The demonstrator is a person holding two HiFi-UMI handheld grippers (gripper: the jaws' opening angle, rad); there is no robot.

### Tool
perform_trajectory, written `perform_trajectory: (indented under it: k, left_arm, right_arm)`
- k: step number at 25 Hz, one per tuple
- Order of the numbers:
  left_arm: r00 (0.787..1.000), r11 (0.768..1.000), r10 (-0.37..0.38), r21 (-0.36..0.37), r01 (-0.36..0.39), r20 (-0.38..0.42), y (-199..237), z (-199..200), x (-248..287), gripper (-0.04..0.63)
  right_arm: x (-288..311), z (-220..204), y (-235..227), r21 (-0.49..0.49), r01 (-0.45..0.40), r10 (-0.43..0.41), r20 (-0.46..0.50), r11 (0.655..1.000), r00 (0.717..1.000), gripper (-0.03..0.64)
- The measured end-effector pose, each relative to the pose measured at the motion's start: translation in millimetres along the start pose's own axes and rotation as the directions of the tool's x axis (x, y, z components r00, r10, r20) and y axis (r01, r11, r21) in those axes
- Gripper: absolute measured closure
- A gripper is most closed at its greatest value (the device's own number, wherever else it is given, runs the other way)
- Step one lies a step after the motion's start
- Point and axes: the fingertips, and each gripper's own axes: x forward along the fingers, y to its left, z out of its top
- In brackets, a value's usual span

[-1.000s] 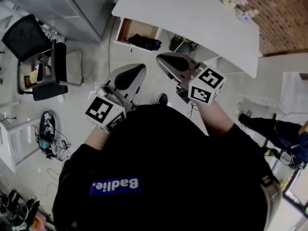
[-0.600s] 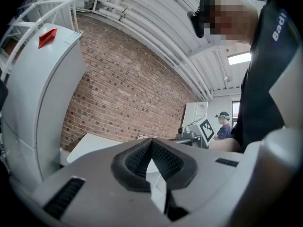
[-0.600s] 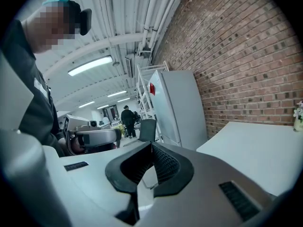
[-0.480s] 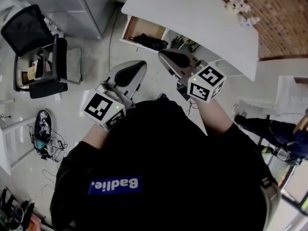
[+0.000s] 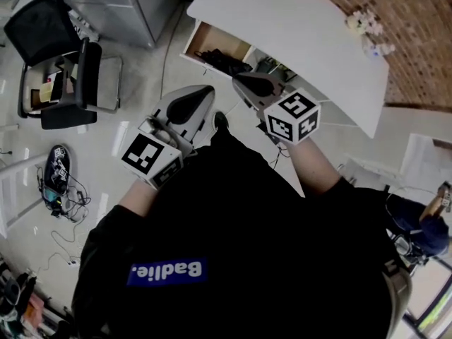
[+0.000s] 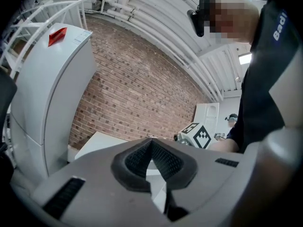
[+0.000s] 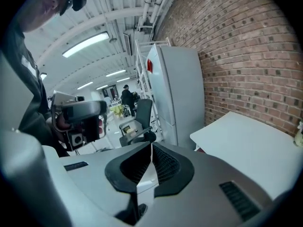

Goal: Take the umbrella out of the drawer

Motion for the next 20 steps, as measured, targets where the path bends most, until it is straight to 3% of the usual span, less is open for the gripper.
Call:
perform_trajectory:
  k: [10, 17, 20]
  left_arm:
    - [0.981, 0.981, 0.194, -0.029, -0.194, 0.012, 47, 4, 47, 0.594]
    - [0.951, 0.949, 0.308, -0.070, -0.306, 0.018, 76, -4, 54, 0.594]
    - [0.938, 0.935, 0.347, -0.078, -0.345, 0.011, 81, -12, 52, 0.594]
  right_arm:
    - [63, -51, -93, -0.040, -0.060, 0.052, -0.165, 0.997, 0.985, 0.584]
    - [113, -115, -141, -0.081, -0.057, 0.028, -0.321, 0.995, 0.947, 0.580]
    - [131, -142, -155, -0.076, -0.068, 0.035, -0.379, 0.995, 0.925, 0.541]
